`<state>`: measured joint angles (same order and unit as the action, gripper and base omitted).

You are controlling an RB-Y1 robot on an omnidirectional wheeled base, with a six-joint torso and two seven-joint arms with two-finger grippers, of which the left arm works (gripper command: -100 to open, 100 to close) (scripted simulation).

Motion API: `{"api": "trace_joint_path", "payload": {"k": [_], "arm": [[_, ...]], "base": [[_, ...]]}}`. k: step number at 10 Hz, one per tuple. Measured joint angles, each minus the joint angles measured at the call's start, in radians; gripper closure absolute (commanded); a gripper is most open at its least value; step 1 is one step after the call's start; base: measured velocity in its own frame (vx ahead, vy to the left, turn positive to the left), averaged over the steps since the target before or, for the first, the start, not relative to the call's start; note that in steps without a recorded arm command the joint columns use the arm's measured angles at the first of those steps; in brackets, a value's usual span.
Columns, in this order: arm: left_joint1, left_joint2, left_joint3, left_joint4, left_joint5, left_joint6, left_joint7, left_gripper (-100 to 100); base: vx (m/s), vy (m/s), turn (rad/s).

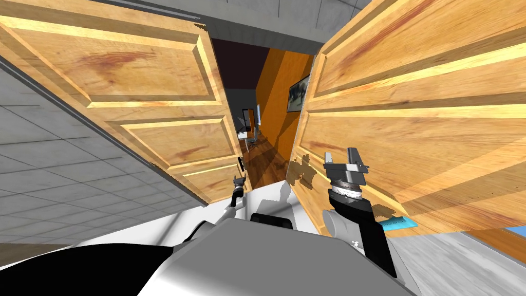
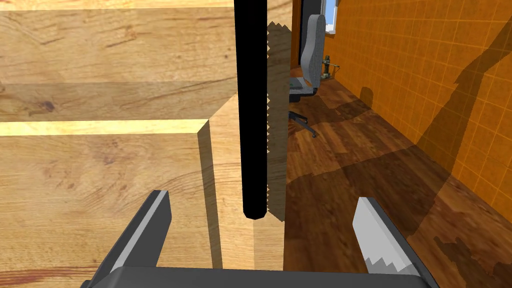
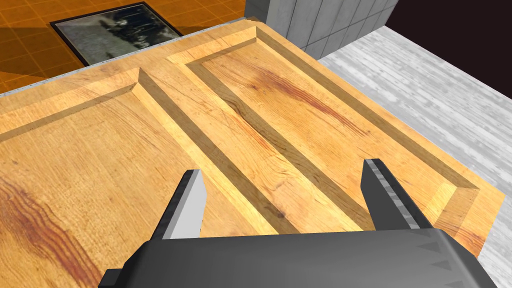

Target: Pull the door open

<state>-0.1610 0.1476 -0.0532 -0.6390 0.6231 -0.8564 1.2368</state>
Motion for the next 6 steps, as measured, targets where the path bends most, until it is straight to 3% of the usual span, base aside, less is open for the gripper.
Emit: {"api": "trace_joint_path", "payload": {"k": [5,6], "arm": [[-0.025,0.004,-0.002,0.070,0.021,-0.011,0.055,-100],[-0.020,0.017,-0.002,0.074,0.023,-0.012,0.066,-100]], "base": [[0.058,0.024,-0.037],[0.202,-0.017,-0.096]]}}
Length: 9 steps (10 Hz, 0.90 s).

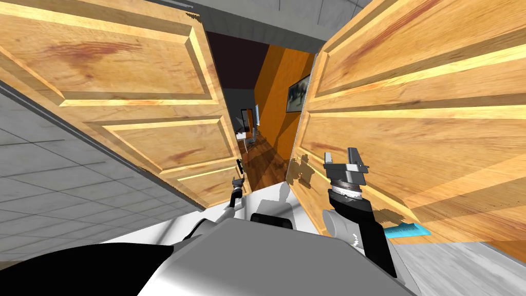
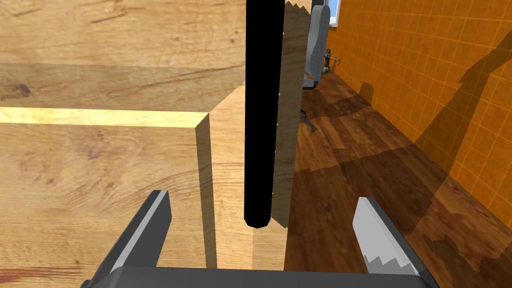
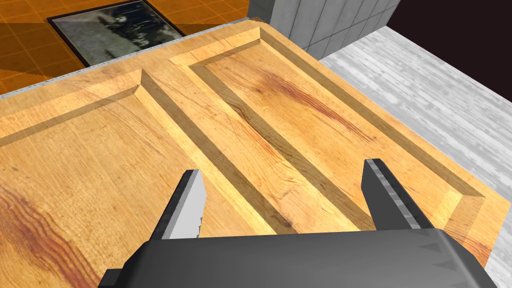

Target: Pull the door open

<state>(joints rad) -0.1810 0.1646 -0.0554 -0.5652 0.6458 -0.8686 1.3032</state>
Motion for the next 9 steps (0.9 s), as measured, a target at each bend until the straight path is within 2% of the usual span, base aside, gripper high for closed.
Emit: {"api": "trace_joint_path", "payload": {"k": [1,2,3,4,5,6,7,8,9], "arm": [[0.021,0.017,0.003,-0.026,0.005,0.011,0.009,-100],[0.019,0.022,0.002,-0.015,0.005,0.008,0.018,-100],[0.033,0.041,0.002,-0.020,0.007,0.007,0.035,-100],[0.028,0.057,0.000,0.008,0.007,-0.004,0.060,-100],[0.052,0.072,0.004,-0.019,0.013,0.002,0.069,-100],[0.040,0.085,0.001,0.014,0.012,-0.006,0.089,-100],[0.028,0.102,-0.004,0.061,0.011,-0.028,0.122,-100],[0.047,0.109,-0.001,0.034,0.014,-0.023,0.126,-100],[0.050,0.123,-0.002,0.045,0.016,-0.025,0.140,-100]], "base": [[0.161,-0.004,-0.012],[0.177,0.032,-0.087],[0.167,0.017,-0.079],[0.190,0.035,-0.094],[0.150,0.020,-0.045],[0.152,-0.027,-0.087],[0.127,-0.007,-0.033],[0.125,0.030,-0.070],[0.060,0.019,-0.019]]}}
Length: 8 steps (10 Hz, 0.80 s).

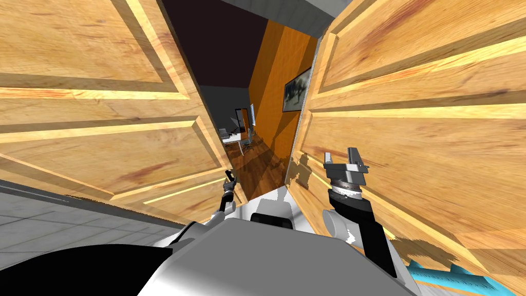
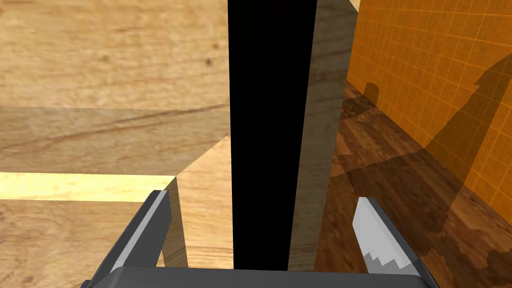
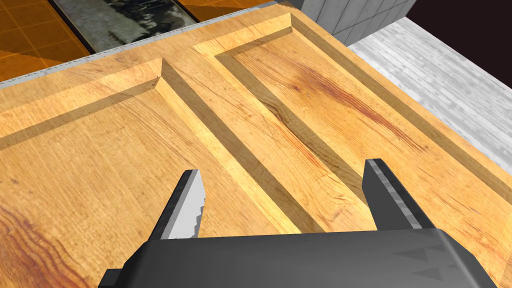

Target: Pull the door open

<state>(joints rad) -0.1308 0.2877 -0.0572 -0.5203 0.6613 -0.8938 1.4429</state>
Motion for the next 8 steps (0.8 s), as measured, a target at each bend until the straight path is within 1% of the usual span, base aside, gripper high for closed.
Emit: {"api": "trace_joint_path", "payload": {"k": [1,6,7,8], "arm": [[0.000,0.002,0.000,0.003,0.000,-0.002,0.005,100],[0.000,-0.001,-0.001,0.001,0.000,0.002,0.000,100],[0.000,-0.001,-0.001,0.001,0.000,0.002,0.000,100],[-0.002,0.005,-0.006,-0.001,-0.004,0.002,0.007,100]], "base": [[-0.010,-0.005,0.017],[-0.010,-0.002,-0.002],[-0.114,-0.004,-0.055],[-0.182,0.002,-0.054]]}}
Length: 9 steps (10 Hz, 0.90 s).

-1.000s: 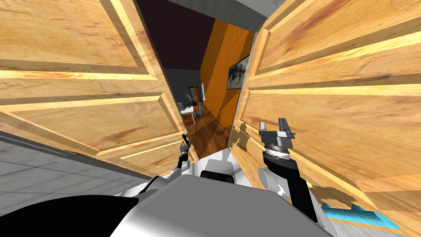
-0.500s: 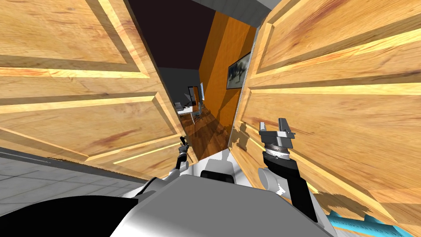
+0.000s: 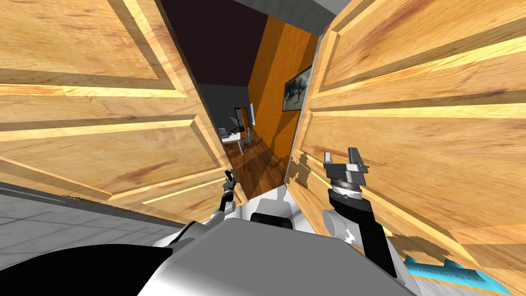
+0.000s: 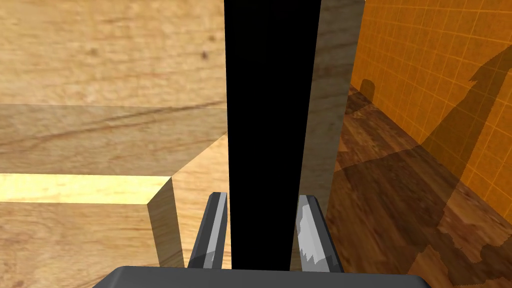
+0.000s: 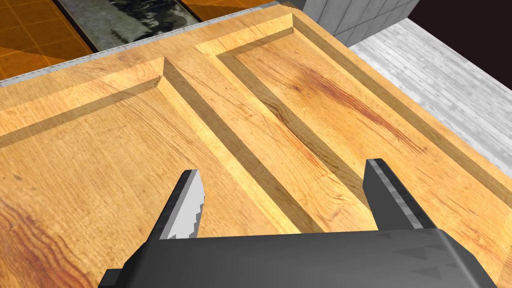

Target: Pull the door open

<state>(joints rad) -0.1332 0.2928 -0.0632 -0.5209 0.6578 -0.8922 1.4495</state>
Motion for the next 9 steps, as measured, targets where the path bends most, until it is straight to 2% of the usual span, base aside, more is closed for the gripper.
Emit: {"api": "trace_joint_path", "payload": {"k": [3,5,8,9], "arm": [[-0.004,0.004,-0.028,0.006,-0.017,-0.002,0.027,100],[0.010,0.009,-0.050,-0.022,-0.029,0.011,0.039,100],[0.014,0.022,-0.084,-0.035,-0.050,0.017,0.069,100],[0.014,0.025,-0.093,-0.039,-0.055,0.021,0.076,100]], "base": [[-0.197,0.036,-0.080],[-0.208,0.005,-0.074],[-0.216,0.024,-0.074],[-0.087,-0.001,-0.025]]}}
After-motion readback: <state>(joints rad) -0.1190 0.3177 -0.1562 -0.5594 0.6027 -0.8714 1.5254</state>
